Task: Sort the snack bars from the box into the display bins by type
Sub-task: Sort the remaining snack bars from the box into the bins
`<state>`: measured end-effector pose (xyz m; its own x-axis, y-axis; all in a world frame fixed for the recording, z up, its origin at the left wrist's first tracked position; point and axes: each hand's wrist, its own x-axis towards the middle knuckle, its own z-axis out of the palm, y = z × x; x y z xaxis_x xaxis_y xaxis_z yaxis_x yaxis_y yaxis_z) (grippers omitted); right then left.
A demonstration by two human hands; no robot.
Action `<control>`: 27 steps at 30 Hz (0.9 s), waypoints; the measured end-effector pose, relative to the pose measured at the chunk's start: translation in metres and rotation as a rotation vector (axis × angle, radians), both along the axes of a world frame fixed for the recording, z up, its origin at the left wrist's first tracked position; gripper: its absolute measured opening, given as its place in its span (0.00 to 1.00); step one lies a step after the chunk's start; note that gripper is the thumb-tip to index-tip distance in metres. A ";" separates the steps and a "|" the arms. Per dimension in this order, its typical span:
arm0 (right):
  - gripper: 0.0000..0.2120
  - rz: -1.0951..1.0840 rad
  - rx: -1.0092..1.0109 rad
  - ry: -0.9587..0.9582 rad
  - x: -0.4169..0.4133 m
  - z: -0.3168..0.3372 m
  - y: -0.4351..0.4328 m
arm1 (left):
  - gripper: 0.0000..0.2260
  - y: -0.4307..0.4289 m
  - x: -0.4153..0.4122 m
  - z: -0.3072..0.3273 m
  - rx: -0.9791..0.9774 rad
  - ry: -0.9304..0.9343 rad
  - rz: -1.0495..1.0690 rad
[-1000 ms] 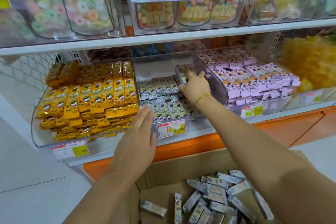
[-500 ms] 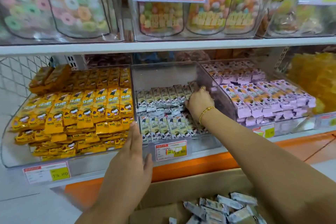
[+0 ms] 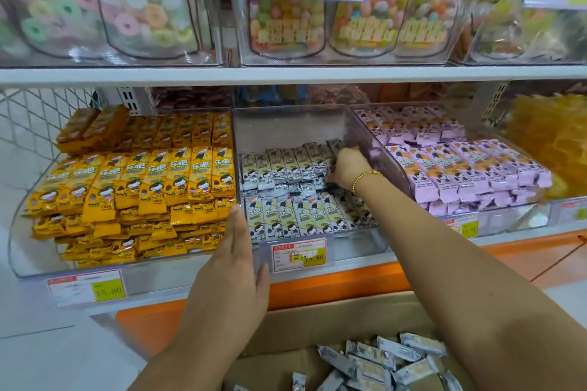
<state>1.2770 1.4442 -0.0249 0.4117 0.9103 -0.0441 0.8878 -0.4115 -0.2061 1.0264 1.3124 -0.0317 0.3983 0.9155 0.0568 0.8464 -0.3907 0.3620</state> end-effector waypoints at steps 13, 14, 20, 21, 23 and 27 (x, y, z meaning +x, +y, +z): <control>0.12 0.175 0.315 0.103 -0.020 0.017 -0.094 | 0.38 -0.024 -0.010 -0.003 0.029 0.001 -0.047; 0.15 0.203 0.381 0.155 -0.026 0.020 -0.117 | 0.37 -0.034 -0.010 -0.006 0.034 -0.006 -0.059; 0.20 0.353 0.266 0.537 -0.055 -0.029 -0.221 | 0.21 -0.088 -0.023 -0.050 -0.135 0.142 -0.128; 0.18 0.329 0.172 0.557 -0.054 -0.052 -0.228 | 0.19 -0.093 -0.028 -0.063 -0.178 0.149 -0.101; 0.11 0.277 -0.063 0.541 -0.042 -0.116 -0.242 | 0.19 -0.107 -0.040 -0.090 -0.331 0.099 0.003; 0.17 0.215 -0.508 0.333 -0.013 -0.222 -0.286 | 0.24 -0.140 -0.076 -0.135 -0.498 -0.011 0.219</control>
<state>1.2643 1.1581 -0.2473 0.1127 0.8030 -0.5852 0.8833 -0.3507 -0.3111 0.9507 1.1722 -0.1665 0.1973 0.8941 -0.4022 0.8838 0.0153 0.4676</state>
